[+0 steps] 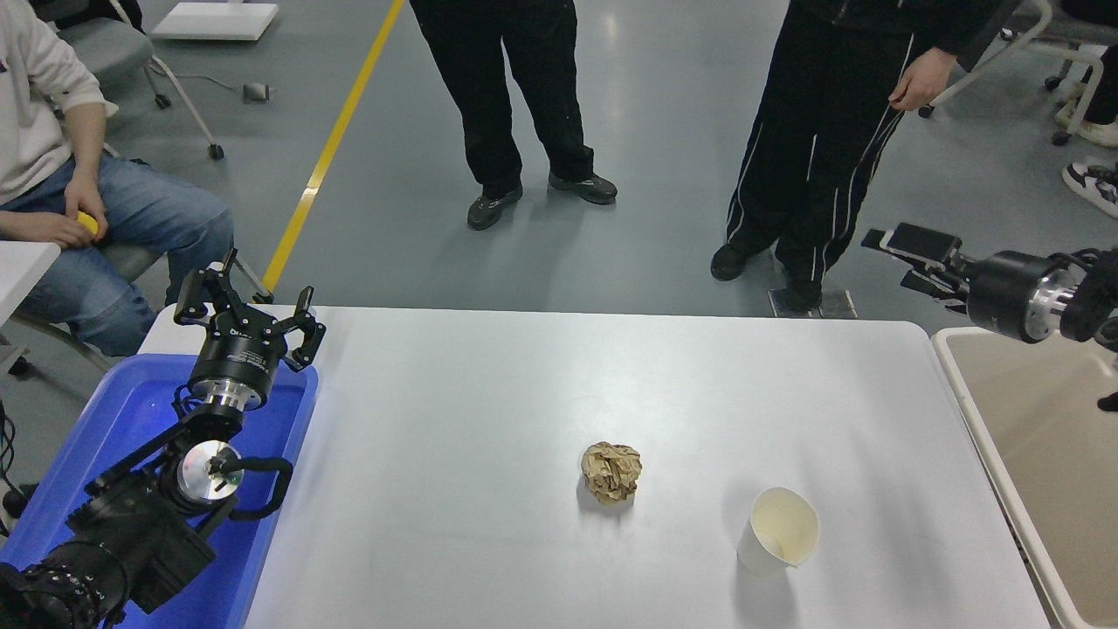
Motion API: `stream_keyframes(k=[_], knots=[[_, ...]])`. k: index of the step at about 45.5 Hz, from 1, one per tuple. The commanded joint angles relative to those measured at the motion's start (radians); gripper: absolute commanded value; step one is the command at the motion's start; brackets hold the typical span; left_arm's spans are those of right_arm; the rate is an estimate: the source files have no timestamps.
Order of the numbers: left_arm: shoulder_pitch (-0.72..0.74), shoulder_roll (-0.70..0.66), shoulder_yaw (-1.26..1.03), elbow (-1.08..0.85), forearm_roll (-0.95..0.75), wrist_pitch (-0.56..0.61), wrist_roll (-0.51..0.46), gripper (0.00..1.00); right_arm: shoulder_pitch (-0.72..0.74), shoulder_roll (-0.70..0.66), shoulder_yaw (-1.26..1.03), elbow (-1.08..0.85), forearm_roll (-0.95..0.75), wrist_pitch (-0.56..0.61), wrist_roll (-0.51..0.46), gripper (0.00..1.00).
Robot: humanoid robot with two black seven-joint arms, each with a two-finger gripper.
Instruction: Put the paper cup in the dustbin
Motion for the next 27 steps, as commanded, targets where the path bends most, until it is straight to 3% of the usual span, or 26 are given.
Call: stream_keyframes(k=[1, 15, 27], knots=[[0.001, 0.0, 0.0, 0.0, 0.0, 0.001, 0.0, 1.0, 0.189, -0.003, -0.209, 0.226, -0.221, 0.083, 0.0, 0.99], [0.0, 0.0, 0.0, 0.0, 0.0, -0.001, 0.0, 1.0, 0.231, 0.119, -0.356, 0.265, -0.288, 0.084, -0.003, 0.99], [0.001, 0.0, 0.0, 0.0, 0.0, 0.001, 0.0, 1.0, 0.197, 0.25, -0.407, 0.186, -0.298, 0.083, -0.009, 0.99]])
